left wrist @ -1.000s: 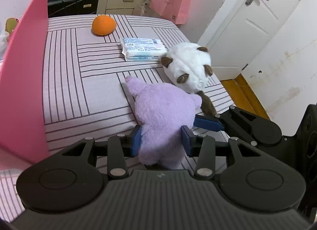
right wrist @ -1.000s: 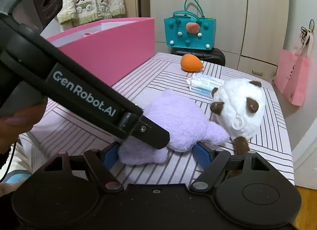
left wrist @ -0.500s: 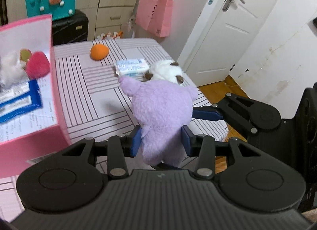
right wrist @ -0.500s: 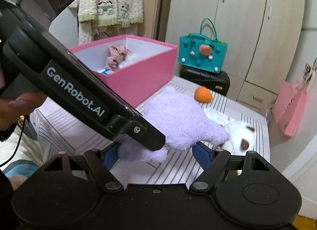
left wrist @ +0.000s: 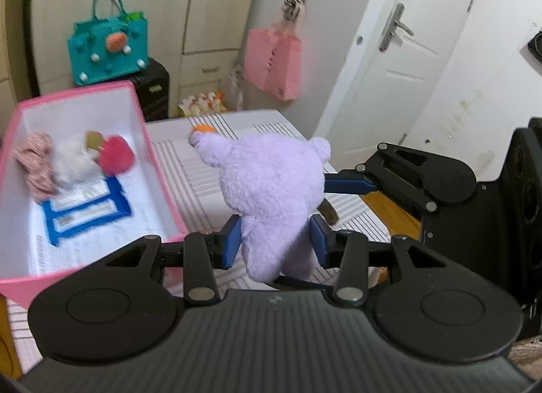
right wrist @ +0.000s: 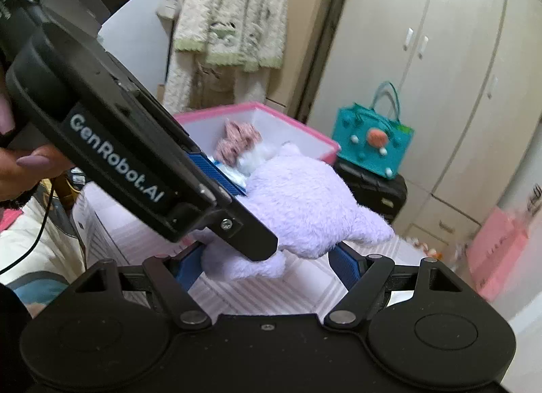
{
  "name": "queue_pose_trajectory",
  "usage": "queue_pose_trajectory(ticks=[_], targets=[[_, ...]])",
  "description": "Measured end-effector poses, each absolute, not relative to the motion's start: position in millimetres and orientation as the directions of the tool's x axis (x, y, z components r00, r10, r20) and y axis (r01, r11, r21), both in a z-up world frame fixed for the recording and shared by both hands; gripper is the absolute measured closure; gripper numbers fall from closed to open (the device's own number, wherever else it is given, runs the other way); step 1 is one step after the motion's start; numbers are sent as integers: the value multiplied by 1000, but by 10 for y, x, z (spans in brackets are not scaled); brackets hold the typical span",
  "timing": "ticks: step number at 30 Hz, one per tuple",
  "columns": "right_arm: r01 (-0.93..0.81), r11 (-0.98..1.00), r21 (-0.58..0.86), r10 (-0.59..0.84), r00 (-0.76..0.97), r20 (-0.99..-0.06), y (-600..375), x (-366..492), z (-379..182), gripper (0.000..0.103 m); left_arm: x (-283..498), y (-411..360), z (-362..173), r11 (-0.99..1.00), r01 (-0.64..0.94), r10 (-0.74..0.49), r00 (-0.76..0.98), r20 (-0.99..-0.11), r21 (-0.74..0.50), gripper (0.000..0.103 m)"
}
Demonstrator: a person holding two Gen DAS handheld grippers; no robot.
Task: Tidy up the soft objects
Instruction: 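Lift the purple bear with the left gripper and carry it over the box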
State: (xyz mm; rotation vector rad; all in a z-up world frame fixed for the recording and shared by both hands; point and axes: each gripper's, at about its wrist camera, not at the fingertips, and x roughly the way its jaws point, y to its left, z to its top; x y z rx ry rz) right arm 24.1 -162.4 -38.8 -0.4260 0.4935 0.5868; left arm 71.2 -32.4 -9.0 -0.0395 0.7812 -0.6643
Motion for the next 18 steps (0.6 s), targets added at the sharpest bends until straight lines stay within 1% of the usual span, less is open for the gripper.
queue_pose_trajectory(ticks=[4,10,14,18], targets=[[-656,722,-221,463,695,-550,-1458,381,-204,21,726,-134,84,818,521,-543,558,-628,-244,61],[-722,666,-185,529,633,-566,-1182,716,-25,21,880,219,295,857,462,-492,597,-634,-230,61],[-770,619,-155,569,576,-587,-971,1018,0,21,1039,453,333,884,410,-451,623,-639,-225,61],[-811,569,-140,592,521,-615,-768,1349,-77,21,1265,662,258,908,341,-413,640,-648,-242,61]])
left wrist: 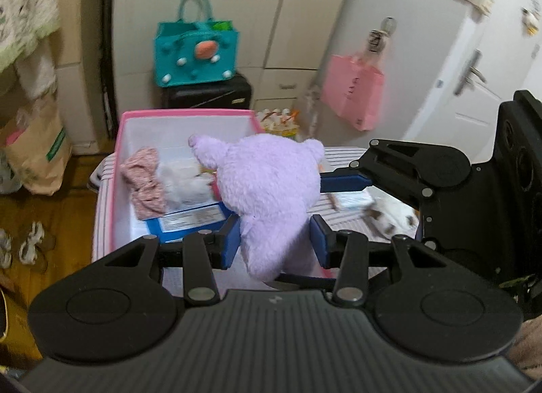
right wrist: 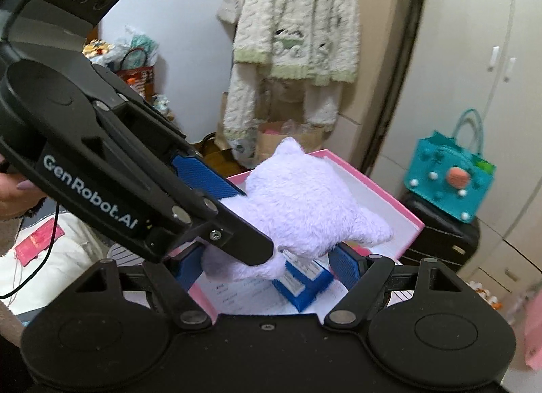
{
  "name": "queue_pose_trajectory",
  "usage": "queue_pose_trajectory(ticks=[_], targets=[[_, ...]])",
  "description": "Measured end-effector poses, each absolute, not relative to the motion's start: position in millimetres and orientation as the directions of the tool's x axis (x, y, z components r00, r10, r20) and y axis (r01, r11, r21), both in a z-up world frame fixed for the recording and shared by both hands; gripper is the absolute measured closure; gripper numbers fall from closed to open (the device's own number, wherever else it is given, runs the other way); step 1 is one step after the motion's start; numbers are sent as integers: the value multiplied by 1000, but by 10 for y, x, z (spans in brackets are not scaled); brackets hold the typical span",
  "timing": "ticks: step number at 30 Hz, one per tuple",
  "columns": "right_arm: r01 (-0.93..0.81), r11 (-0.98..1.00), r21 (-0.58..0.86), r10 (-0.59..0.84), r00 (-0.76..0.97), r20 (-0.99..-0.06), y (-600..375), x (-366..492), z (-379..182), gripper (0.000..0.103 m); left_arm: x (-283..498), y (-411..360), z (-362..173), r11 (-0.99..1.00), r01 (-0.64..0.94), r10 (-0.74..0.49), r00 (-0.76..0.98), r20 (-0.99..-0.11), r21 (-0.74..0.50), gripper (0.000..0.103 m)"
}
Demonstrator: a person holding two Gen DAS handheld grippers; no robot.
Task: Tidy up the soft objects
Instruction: 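Lift the purple bear with the left gripper and carry it over the box, then lower the bear into the box and open the left gripper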
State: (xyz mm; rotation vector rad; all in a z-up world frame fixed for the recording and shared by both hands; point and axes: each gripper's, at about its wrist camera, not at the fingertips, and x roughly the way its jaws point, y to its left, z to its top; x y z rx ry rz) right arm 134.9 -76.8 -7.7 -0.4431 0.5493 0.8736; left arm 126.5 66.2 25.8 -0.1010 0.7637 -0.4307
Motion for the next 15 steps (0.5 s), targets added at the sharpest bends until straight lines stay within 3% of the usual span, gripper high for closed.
queue_pose_trajectory(ticks=[15], targets=[[-874,472,-114,533,386,-753,-301,2427,-515,21,2437,1031,-357,922,178,-381,566,-731,-343,60]])
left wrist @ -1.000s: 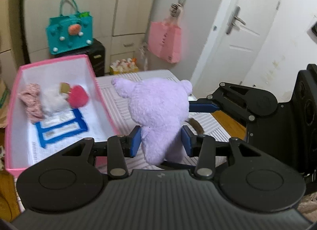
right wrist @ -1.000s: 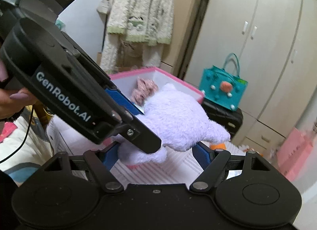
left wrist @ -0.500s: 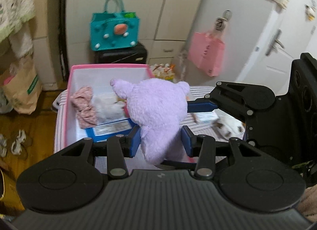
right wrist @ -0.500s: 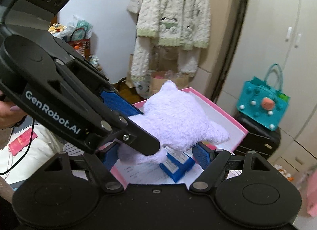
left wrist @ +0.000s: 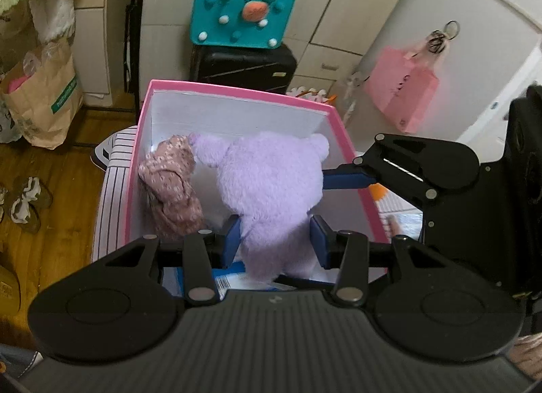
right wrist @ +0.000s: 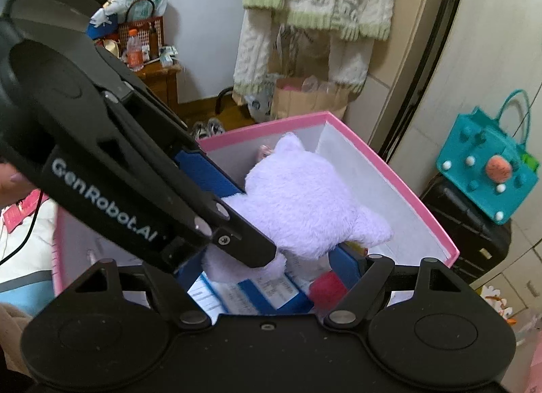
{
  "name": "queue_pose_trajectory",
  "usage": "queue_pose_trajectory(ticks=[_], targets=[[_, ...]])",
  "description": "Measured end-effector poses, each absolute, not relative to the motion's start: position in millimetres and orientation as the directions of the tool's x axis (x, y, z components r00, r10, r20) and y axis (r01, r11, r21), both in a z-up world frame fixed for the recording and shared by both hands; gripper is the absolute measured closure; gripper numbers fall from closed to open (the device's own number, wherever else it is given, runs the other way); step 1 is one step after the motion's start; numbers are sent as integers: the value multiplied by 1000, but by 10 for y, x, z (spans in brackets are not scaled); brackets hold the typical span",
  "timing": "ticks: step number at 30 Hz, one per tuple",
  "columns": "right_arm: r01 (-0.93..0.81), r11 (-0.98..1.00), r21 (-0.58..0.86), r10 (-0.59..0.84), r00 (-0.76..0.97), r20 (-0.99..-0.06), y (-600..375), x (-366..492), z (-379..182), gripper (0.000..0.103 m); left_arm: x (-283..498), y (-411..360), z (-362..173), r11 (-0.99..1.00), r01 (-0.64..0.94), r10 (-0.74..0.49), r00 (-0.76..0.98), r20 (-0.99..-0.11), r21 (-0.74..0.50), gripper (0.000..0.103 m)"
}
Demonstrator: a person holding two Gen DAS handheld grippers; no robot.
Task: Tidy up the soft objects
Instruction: 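Lower the bear into the box and open the left gripper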
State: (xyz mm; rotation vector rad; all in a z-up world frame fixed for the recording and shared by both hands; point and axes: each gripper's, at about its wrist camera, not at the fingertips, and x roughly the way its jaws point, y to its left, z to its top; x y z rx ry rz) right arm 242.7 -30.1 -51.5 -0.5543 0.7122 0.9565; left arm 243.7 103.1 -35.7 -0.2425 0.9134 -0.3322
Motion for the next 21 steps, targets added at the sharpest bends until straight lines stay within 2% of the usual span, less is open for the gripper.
queue_pose_trajectory(ticks=[10,21], targets=[[-885,459,-73,493,322,-808,-168,2896,-760,23,2941,1038,-599,941,126,-332,523,-785,-314,60],[-878,464,-119,408,330,-851,-58,2965,-815,20,2996,1022,-642,958,123,-283,543,-791,-258,61]])
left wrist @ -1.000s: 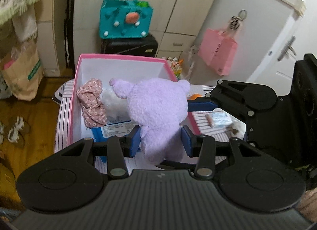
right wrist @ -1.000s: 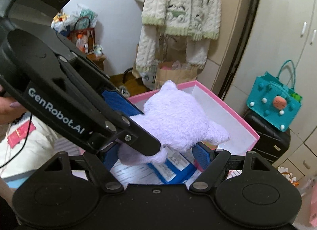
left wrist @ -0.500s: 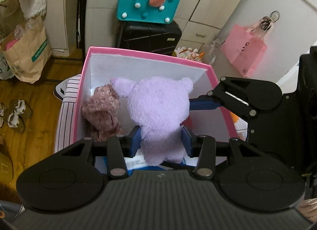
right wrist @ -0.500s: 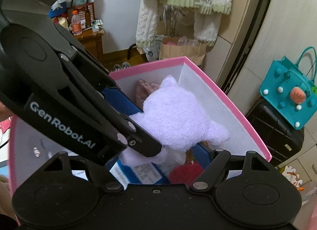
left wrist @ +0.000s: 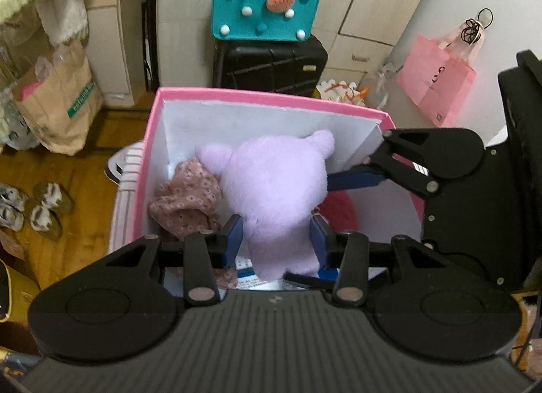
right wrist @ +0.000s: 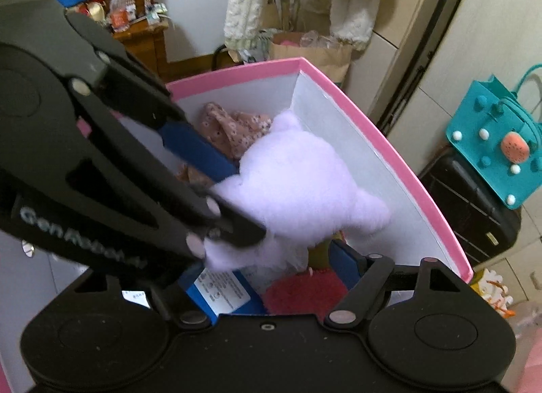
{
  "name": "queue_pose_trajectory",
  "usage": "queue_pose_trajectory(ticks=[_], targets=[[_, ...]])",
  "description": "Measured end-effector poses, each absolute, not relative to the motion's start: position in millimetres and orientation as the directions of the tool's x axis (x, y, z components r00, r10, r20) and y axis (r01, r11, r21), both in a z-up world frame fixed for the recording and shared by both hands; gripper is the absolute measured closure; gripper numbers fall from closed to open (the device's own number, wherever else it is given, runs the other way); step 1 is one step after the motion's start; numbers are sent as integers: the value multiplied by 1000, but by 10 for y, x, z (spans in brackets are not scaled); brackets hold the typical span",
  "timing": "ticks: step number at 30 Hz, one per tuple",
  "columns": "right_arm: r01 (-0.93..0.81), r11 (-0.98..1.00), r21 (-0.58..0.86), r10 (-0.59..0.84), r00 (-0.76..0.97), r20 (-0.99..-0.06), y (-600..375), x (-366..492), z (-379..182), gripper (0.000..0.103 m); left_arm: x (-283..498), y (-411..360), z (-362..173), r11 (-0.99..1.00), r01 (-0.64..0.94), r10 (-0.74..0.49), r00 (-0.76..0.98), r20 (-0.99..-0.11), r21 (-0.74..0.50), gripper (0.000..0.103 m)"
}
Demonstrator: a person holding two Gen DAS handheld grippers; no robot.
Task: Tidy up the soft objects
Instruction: 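Lower the bear into the box and open the left gripper, then withdraw the left gripper from the box toward the white panda plush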
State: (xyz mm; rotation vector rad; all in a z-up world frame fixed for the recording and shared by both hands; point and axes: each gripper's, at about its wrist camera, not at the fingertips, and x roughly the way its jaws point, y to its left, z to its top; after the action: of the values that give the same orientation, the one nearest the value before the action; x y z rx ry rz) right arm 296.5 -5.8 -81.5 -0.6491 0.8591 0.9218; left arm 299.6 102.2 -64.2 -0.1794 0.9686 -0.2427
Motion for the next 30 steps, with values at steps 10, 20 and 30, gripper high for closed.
queue_pose_trajectory(ticks=[10,20,30], targets=[[-840,532,-106,447,386,-807,-311,2752,-707,21,3003,966,-603,978,123,-210,594,-777,-171,70],[-803,592,-64,503,430,-750,-541,2514,-482,21,2806,927,-479,975,141,-221,609,-762,-170,62],[-781,624,-20,546,454,-704,-761,2165,-265,21,2409,909,-262,982,152,-187,637,-748,-116,52]])
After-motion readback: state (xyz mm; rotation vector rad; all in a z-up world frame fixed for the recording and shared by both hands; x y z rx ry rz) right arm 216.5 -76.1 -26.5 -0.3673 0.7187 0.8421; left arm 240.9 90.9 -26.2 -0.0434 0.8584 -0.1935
